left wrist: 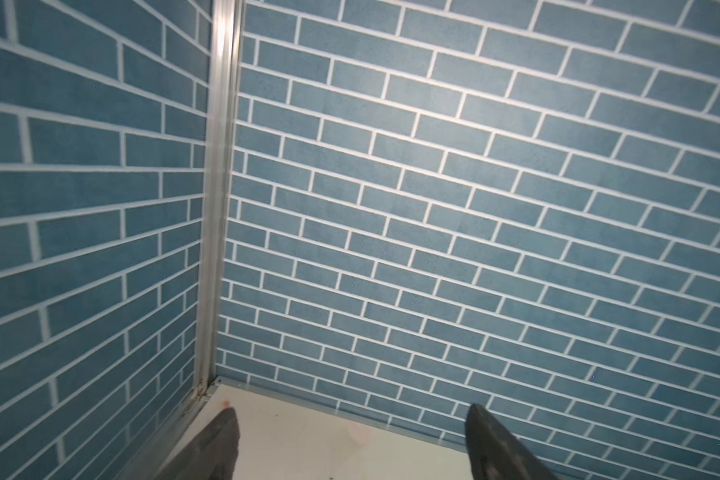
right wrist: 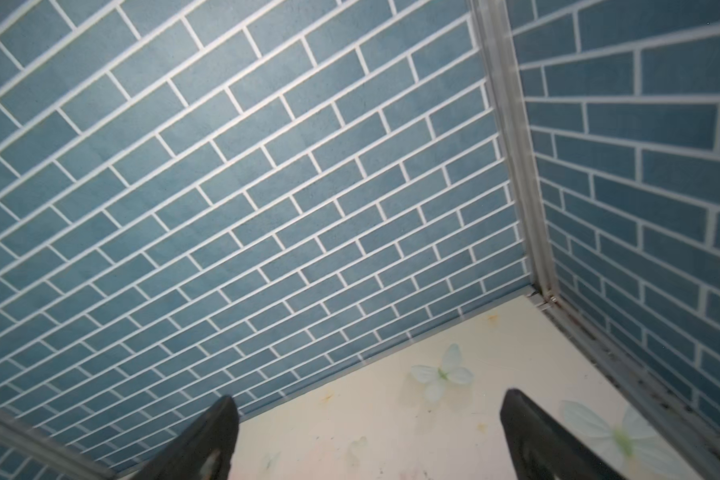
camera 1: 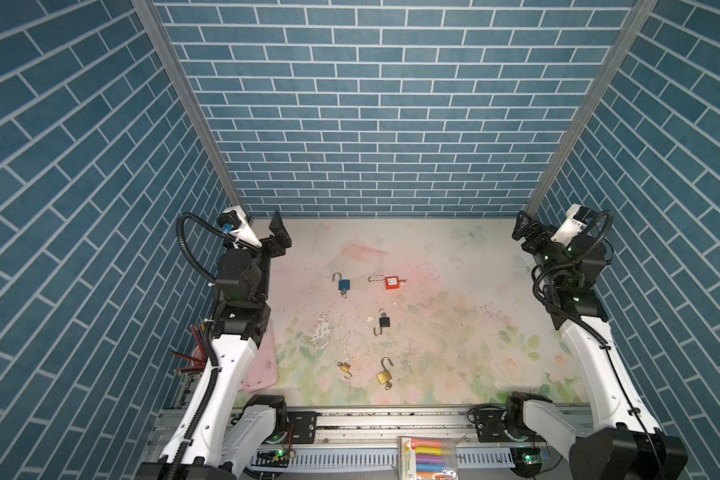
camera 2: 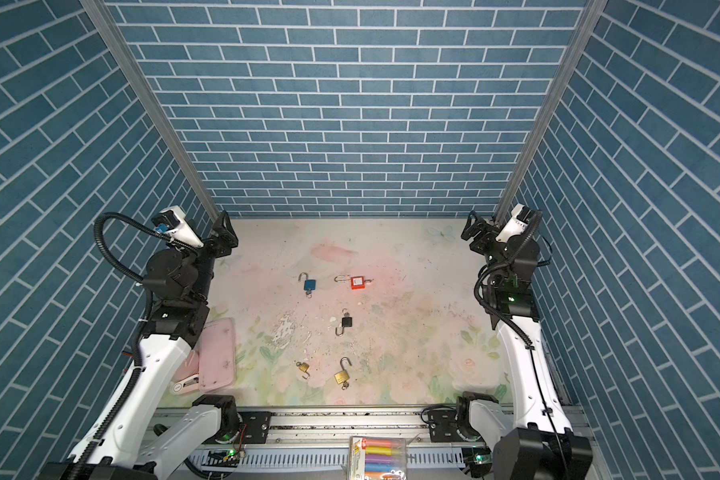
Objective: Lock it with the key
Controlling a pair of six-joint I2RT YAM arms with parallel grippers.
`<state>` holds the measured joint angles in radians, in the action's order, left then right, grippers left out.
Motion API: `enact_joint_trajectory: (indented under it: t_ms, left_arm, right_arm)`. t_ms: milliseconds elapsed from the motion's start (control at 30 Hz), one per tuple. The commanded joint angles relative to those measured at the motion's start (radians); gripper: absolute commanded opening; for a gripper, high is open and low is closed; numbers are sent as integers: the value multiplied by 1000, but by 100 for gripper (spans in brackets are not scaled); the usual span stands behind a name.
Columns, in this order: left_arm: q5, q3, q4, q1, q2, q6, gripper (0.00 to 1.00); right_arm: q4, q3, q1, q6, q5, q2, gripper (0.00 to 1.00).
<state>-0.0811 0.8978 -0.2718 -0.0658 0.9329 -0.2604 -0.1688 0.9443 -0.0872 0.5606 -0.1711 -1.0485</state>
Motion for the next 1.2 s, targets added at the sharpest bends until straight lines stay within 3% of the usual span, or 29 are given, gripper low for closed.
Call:
enact_joint_trajectory:
  t_ms: [0,100,233,400,533,700,900,1033,1167]
  left_arm:
    - [143,43,85,-4,-22,-81,86]
    - [232,62,90,-9,-19,-98,86]
    - [184,117,183,-19,0,-99,86]
    - [104,143,293,-25,37,-144,86]
    - [201,203,393,-35,123,-152,86]
    - [140,270,505,-113,227,-164,86]
    - [-33,377,654,-295,381,-161,86]
    - [-139,427,727,-400,469,-189,86]
    - [-175,446,771,-450,532,-226,86]
  right_arm:
    - [-98,-118,-25,178,-207,12,99]
    - [-309,-252,-54,264,-225,67,99]
    - [-218,-208,-96,273,-288,45,99]
    - [-317,-269,-119,230,-374,66,99]
    - [-277,-222,-118,189,-491,-10,99]
    - [-311,-234,-107,184,-525,-87,97]
    - [-240,-211,11,99,-447,-143,95]
    - [-142,-170,156,-13,-351,-156,94]
    - [-71,-132,321,-151,-245,-166,92]
